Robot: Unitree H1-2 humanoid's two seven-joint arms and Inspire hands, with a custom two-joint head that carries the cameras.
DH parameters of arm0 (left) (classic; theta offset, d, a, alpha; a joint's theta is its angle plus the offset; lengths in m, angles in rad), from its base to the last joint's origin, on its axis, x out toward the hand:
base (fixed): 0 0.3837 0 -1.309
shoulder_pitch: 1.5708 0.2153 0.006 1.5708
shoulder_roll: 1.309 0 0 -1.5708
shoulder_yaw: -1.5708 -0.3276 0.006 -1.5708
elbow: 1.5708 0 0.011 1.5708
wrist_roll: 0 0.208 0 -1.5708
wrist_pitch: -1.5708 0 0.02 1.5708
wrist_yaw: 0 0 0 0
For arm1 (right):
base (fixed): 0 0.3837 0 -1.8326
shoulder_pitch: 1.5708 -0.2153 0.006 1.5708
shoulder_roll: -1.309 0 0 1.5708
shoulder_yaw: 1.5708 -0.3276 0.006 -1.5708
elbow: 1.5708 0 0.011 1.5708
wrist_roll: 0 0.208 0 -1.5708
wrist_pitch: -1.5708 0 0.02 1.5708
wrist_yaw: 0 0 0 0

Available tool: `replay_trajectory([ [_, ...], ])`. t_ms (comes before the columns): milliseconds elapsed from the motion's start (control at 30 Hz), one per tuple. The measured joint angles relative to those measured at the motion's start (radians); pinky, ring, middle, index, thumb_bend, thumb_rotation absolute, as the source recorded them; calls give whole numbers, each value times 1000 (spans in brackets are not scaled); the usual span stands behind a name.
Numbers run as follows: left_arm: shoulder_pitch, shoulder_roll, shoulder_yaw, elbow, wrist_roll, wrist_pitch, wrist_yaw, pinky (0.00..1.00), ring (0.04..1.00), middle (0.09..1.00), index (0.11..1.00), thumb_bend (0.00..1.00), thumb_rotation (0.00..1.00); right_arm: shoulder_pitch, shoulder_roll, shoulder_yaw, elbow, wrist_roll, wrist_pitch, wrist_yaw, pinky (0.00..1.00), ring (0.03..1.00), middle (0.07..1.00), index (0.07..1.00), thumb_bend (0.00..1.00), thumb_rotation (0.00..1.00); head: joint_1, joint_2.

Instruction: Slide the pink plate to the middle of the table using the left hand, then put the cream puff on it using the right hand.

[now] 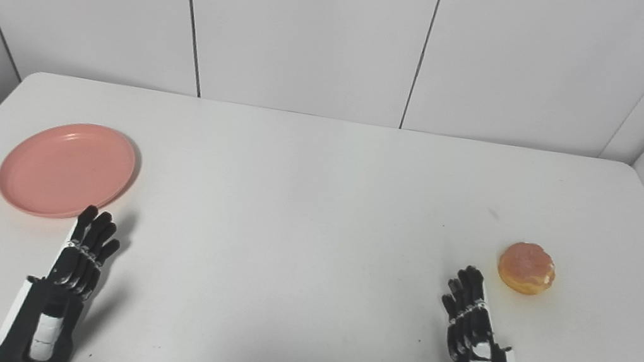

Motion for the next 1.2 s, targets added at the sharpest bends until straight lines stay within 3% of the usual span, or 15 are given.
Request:
replay_trajectory([
  [233,0,0,-1,1,1,0,3,972,996,1000,1000,1000,916,0,0,0,0,0,3,0,1000,1000,1000,981,838,972,12,-25],
  [400,-2,-1,-5,7,3,-3,8,968,992,1000,1000,1000,896,-4,-1,-2,9,12,0,7,1000,1000,1000,984,843,977,70,-78],
  [600,-9,-3,-14,16,15,-3,23,949,984,996,1000,1000,881,-14,-13,-6,37,25,-17,35,1000,1000,1000,1000,845,1000,124,-113],
  [833,-19,-5,-21,29,27,-4,30,937,975,993,1000,1000,864,-26,-18,-18,67,48,-44,72,1000,1000,1000,1000,863,1000,159,-141],
  [1200,-26,-6,-21,39,27,-4,30,918,960,981,1000,1000,845,-31,-18,-28,92,58,-79,98,1000,1000,1000,1000,796,1000,193,-166],
])
